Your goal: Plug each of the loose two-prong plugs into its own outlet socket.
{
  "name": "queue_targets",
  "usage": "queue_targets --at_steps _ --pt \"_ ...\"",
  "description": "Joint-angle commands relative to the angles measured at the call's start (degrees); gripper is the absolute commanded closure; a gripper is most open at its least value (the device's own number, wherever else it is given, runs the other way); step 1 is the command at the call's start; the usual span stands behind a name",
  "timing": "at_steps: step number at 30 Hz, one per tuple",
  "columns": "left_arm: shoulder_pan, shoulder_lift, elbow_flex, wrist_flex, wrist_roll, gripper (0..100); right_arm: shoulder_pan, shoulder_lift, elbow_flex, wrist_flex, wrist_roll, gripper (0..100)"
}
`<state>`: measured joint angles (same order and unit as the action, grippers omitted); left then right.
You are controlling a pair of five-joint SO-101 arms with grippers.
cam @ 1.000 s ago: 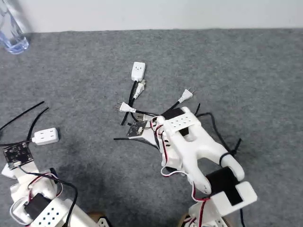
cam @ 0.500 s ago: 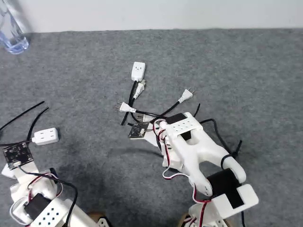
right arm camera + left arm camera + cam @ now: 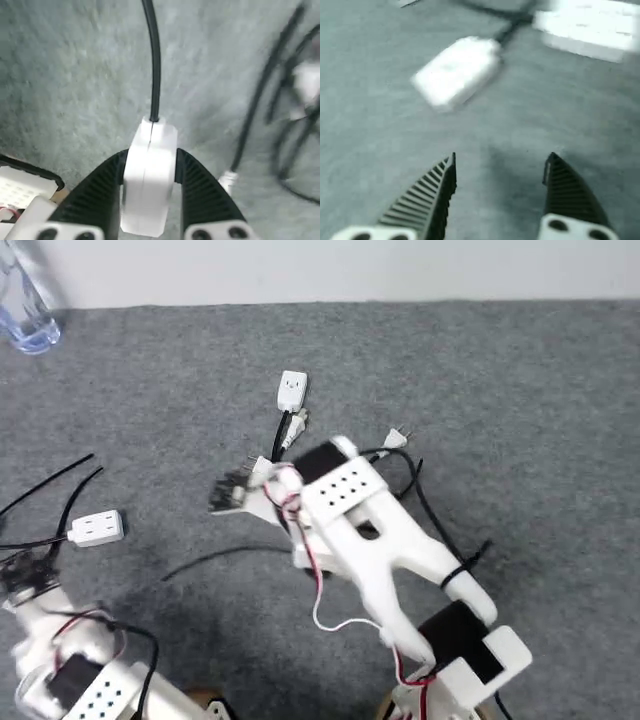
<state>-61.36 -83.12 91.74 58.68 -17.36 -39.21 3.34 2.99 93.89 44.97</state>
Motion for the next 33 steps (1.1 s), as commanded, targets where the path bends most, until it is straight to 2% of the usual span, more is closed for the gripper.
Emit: queue_targets --at_steps 1,5,11,17,22,27,33 --pt "-15.2 -0.4 -4.4 -4.5 6.0 78 -3.7 1.9 -12.7 4.5 -2.0 99.1" --pt "-23.4 -0.4 -4.0 -7.6 4.8 80 -6.3 8.6 -22.6 5.5 -2.8 99.1" --pt "-31.6 -0.4 0.7 -10.0 -3.6 80 -11.6 21.5 -39.0 7.5 -2.8 99.1" --pt "-32.5 -0.4 3.4 -9.6 -8.4 80 -19.5 35.5 -59.5 6.5 -2.7 99.1" --pt "-32.3 -0.4 3.6 -9.6 -8.4 80 -22.8 49.4 -76.4 -1.5 -2.6 99.1" --pt "-32.0 -0.4 3.6 -9.5 -8.4 80 -23.8 61.8 -88.2 -9.4 2.4 99.1" --pt "-32.0 -0.4 3.6 -9.5 -8.4 80 -24.7 70.1 -96.8 -12.1 8.7 99.1"
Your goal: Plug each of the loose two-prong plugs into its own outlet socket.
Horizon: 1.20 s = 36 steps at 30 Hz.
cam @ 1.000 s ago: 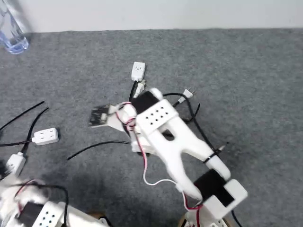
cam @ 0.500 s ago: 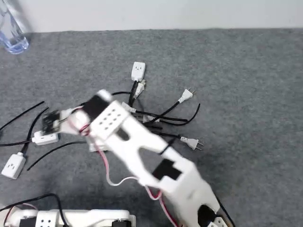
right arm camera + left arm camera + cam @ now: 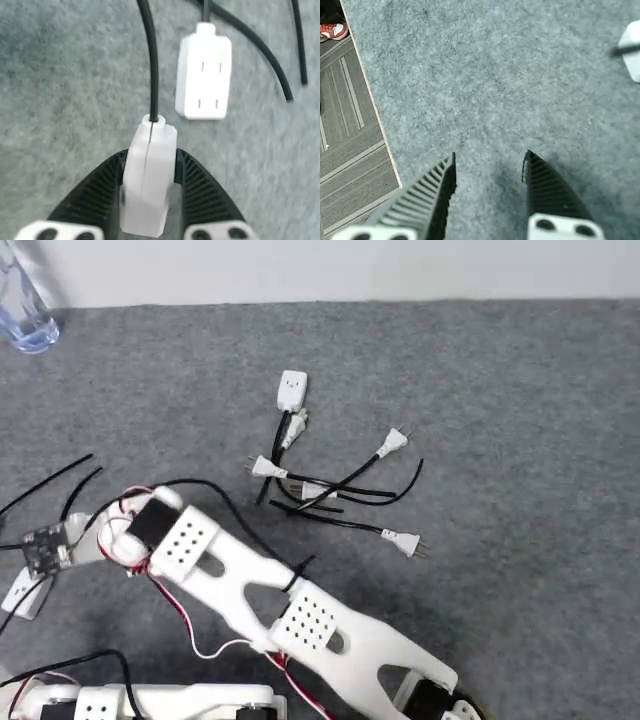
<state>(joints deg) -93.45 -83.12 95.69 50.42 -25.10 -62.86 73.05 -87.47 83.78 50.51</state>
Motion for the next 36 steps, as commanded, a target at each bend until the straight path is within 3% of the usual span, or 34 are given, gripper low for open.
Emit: queue_targets --at_steps 1,5,8,10,12,19,24,30,36 --pt "0.1 -0.4 -0.3 -1.1 -0.6 80 -1.1 0.8 -7.1 -2.2 4.1 99.1" --pt "0.2 -0.4 -0.3 -0.6 -0.6 80 -1.5 0.5 -9.1 -6.7 4.8 96.2" --pt "0.2 -0.4 -0.3 -0.2 -0.6 80 -2.9 -4.3 -9.1 -7.8 3.2 77.9" --pt "0.2 -0.4 -0.3 -0.2 -0.6 80 -3.9 -7.3 -9.1 -7.8 -3.6 68.0" --pt "0.2 -0.4 -0.3 -0.1 -0.6 80 -4.4 -8.7 -9.1 -7.7 -7.8 68.2" --pt "0.2 -0.4 -0.3 -0.1 -0.6 80 -1.0 -9.4 -9.1 -3.1 -7.8 73.4" --pt "0.2 -0.4 -0.3 -0.1 -0.6 80 3.2 -12.3 -9.1 6.6 -7.8 73.5" --pt "0.2 -0.4 -0.3 -0.1 -0.6 80 11.0 -24.1 -9.1 19.3 -8.1 73.5" --pt "0.2 -0.4 -0.3 -0.1 -0.6 80 21.4 -32.1 -9.1 19.4 -8.3 73.5"
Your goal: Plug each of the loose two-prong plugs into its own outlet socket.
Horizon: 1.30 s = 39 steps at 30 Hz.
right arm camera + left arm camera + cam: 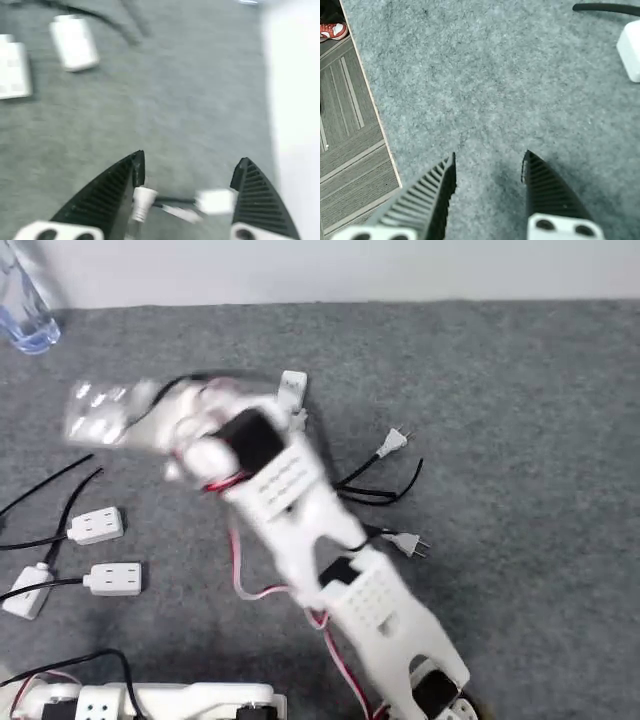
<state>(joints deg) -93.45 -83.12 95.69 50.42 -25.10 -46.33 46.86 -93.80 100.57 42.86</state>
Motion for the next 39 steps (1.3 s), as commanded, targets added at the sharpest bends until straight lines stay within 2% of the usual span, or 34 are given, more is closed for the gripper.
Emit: queue_targets --at_steps 1,10,13,16,26,39 --pt "0.2 -0.4 -0.3 -0.1 -0.6 80 6.5 -6.3 -2.7 2.7 -0.7 73.5" --pt "0.2 -0.4 -0.3 -0.1 -0.5 80 15.8 -13.1 0.4 2.8 -17.5 73.6" --pt "0.2 -0.4 -0.3 -0.1 -0.5 80 16.7 -18.4 9.4 2.8 -21.1 73.6" --pt "0.2 -0.4 -0.3 -0.1 -0.5 80 16.6 -26.0 24.6 2.7 -24.1 73.6" --pt "0.2 -0.4 -0.3 -0.1 -0.5 80 15.7 -54.5 73.8 2.3 -24.3 73.6" --pt "0.2 -0.4 -0.3 -0.1 -0.5 80 15.7 -85.5 116.1 1.5 -24.3 73.6"
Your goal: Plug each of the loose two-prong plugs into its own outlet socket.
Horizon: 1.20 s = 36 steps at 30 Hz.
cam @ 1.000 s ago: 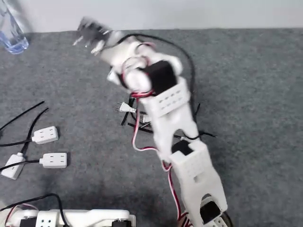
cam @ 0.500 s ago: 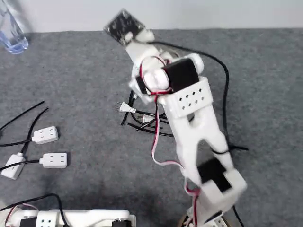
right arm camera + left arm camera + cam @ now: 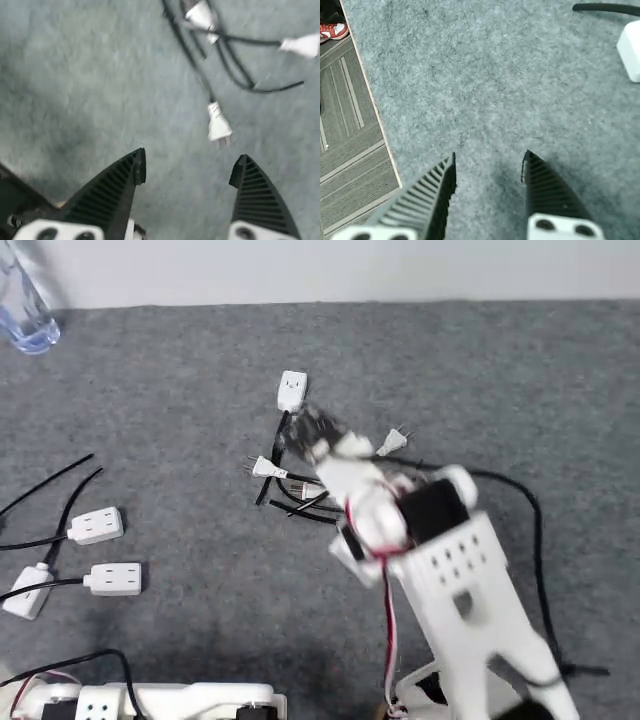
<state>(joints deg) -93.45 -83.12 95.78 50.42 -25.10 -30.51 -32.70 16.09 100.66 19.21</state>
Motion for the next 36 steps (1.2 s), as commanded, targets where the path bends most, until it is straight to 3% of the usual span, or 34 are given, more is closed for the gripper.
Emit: queue_targets --at_steps 1,7,13,19,25,29,36 --pt "0.3 -0.4 -0.4 -0.1 -0.5 80 -0.1 -7.7 9.4 0.0 -0.8 73.6" --pt "0.3 -0.4 -0.4 -0.1 -0.5 80 2.6 -17.6 23.6 -10.0 0.5 73.6" --pt "0.3 -0.4 -0.4 -0.1 -0.5 80 10.4 -19.3 24.7 -11.3 20.5 73.6" --pt "0.3 -0.4 -0.4 -0.1 -0.5 80 17.5 -11.2 26.9 -22.6 29.8 73.6" --pt "0.3 -0.4 -0.4 -0.1 -0.5 80 14.9 1.2 25.5 -33.7 37.0 73.3" --pt "0.3 -0.4 -0.4 -0.1 -0.5 80 11.2 10.2 24.1 -37.8 41.8 73.2" --pt "0.3 -0.4 -0.4 -0.1 -0.5 80 10.8 23.5 18.9 -44.2 50.5 73.1"
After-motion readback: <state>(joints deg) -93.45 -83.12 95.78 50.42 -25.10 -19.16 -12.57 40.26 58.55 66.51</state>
